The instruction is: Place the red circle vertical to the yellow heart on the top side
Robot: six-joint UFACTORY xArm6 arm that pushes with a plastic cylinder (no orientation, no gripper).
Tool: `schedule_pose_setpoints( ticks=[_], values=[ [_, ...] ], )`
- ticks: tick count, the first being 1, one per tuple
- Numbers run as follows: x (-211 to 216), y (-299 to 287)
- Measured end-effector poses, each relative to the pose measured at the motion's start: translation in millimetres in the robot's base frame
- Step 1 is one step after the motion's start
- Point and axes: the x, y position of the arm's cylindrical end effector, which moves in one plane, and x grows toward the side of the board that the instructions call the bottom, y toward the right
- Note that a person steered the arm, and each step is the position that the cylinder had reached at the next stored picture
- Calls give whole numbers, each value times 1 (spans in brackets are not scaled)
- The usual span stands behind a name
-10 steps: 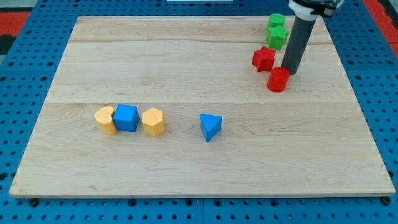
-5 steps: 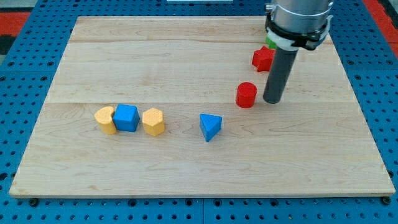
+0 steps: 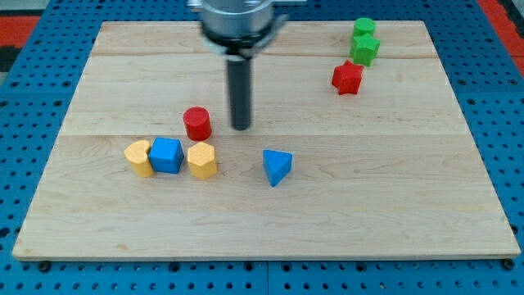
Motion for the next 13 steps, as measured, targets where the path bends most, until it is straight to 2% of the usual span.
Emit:
schedule_pose_setpoints(
  ticks=[1,2,4,5,6,8,9,10,11,12,13],
  values=[
    [-1,-42],
    [1,-3],
    [13,-93],
    [3,-107],
    [1,-146],
    [-30,-148],
    [-30,-192],
    [-47,-205],
    [-66,-164],
    [-67,-134],
    [-56,-142]
  ],
)
